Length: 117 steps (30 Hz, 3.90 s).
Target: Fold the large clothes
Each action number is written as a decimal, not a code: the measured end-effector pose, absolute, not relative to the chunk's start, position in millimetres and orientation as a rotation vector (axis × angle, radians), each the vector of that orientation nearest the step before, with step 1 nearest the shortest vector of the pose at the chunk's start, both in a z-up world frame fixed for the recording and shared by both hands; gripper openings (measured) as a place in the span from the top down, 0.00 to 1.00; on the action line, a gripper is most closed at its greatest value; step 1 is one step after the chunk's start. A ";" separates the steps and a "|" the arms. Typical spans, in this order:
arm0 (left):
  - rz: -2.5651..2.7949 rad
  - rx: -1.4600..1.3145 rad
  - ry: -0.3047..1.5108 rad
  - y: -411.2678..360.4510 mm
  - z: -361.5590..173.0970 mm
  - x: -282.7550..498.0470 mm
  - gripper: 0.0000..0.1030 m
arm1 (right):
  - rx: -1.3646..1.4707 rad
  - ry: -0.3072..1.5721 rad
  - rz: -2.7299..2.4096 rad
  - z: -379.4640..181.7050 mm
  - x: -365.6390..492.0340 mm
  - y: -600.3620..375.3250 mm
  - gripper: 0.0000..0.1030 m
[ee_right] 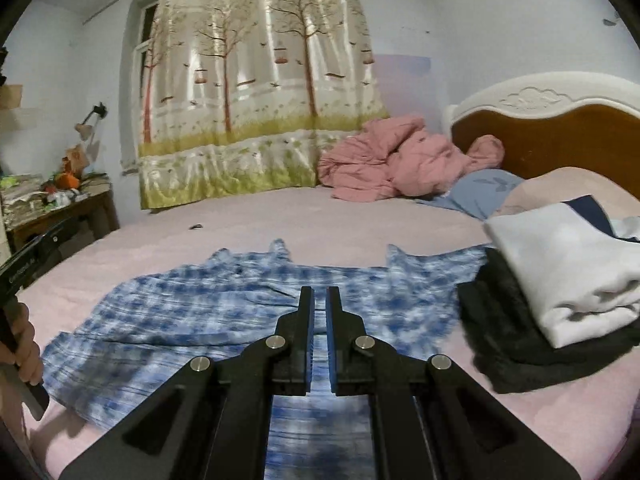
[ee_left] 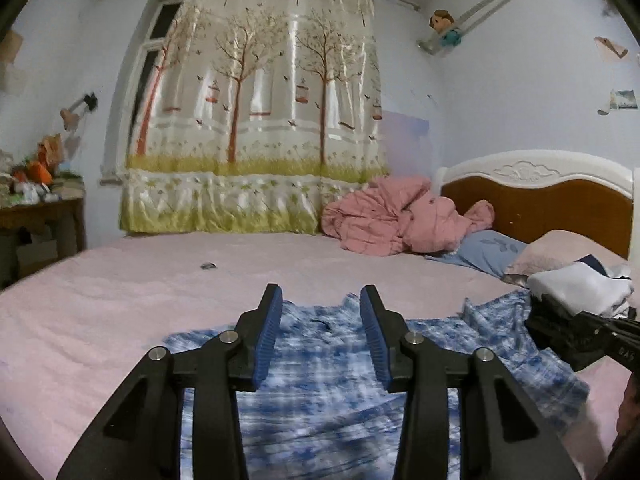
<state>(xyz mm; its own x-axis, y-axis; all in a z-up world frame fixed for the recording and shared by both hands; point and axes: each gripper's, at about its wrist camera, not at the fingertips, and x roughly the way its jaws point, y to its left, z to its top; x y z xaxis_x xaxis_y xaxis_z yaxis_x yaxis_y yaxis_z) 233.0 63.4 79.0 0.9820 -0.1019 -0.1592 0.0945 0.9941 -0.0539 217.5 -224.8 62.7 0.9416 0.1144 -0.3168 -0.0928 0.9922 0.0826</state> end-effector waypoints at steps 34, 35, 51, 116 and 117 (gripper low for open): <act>-0.025 0.030 0.179 40.8 16.2 272.5 0.00 | 0.009 0.347 -0.022 12.5 245.3 -235.3 0.19; -0.027 0.032 0.173 40.9 16.4 271.7 0.00 | 0.010 0.338 -0.022 13.8 243.7 -235.5 0.19; -0.037 -0.006 0.160 50.0 12.8 270.3 0.00 | 0.027 0.292 -0.034 44.9 230.5 -233.2 0.00; 0.032 -0.035 0.270 62.3 2.8 290.7 0.00 | 0.305 0.765 -0.036 14.0 384.2 -299.7 0.53; 0.032 -0.035 0.270 62.2 2.7 290.7 0.00 | 0.363 0.761 -0.086 16.6 389.7 -316.5 0.53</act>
<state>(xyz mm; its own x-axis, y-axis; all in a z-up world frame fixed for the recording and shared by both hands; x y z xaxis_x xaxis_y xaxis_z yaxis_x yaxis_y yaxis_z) 290.7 62.2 2.7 0.9633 0.0266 -0.2670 -0.0359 0.9989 -0.0299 389.7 -316.5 16.6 0.7241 0.0544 -0.6876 0.2059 0.9344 0.2907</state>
